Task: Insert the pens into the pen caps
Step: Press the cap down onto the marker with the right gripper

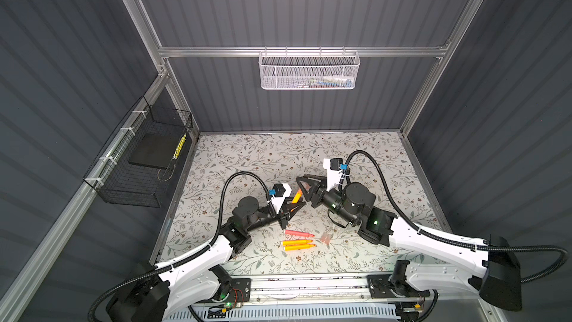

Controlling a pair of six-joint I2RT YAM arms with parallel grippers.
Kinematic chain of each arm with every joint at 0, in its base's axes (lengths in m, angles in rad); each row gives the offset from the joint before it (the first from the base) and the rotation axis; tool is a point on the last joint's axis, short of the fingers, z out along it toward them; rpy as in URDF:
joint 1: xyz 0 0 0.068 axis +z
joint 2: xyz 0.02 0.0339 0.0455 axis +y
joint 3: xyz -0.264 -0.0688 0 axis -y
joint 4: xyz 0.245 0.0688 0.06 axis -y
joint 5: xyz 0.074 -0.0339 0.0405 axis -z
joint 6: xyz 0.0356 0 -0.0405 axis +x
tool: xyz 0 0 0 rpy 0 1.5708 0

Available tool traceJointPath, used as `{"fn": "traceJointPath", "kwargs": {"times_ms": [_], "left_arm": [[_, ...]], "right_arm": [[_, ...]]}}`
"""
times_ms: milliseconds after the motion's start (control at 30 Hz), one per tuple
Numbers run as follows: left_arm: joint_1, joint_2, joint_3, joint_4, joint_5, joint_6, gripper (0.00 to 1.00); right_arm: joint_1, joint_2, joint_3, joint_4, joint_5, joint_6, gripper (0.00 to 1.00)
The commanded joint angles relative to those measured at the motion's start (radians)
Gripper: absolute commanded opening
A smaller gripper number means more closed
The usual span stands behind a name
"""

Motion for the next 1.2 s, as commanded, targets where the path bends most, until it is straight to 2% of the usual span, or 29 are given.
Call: {"fn": "traceJointPath", "kwargs": {"times_ms": [0, 100, 200, 333, 433, 633, 767, 900, 1000, 1167], "left_arm": [[0.001, -0.001, 0.033, -0.008, 0.008, 0.014, 0.0], [0.001, 0.006, 0.048, -0.023, 0.005, 0.015, 0.0], [0.0, 0.012, 0.049, -0.016, -0.005, 0.017, 0.0], [0.0, 0.009, 0.056, -0.017, -0.074, -0.011, 0.0], [0.0, 0.006, 0.079, -0.006, -0.166, -0.042, 0.0], [0.0, 0.027, 0.16, 0.068, -0.229, -0.093, 0.0], [0.002, 0.057, 0.283, 0.005, -0.221, -0.084, 0.0], [0.011, 0.081, 0.365, -0.016, -0.262, -0.049, 0.0], [0.06, 0.087, 0.431, -0.033, -0.199, -0.076, 0.0], [0.183, 0.119, 0.517, -0.017, -0.102, -0.179, 0.0]], "right_arm": [[0.004, 0.017, 0.036, -0.01, -0.016, 0.003, 0.43], [0.006, 0.027, 0.04, -0.022, -0.018, 0.003, 0.37], [0.006, 0.025, 0.023, -0.014, -0.004, 0.007, 0.22], [0.015, 0.009, 0.007, -0.016, -0.005, 0.005, 0.01], [0.033, 0.007, -0.007, -0.006, -0.005, 0.002, 0.0], [0.072, 0.044, -0.053, 0.075, 0.0, 0.004, 0.0], [0.1, 0.073, -0.04, 0.073, -0.005, -0.005, 0.0], [0.12, 0.074, -0.067, 0.098, 0.004, -0.012, 0.0], [0.126, 0.071, -0.093, 0.114, 0.007, -0.005, 0.0], [0.134, 0.05, -0.126, 0.15, -0.059, -0.001, 0.0]]}}
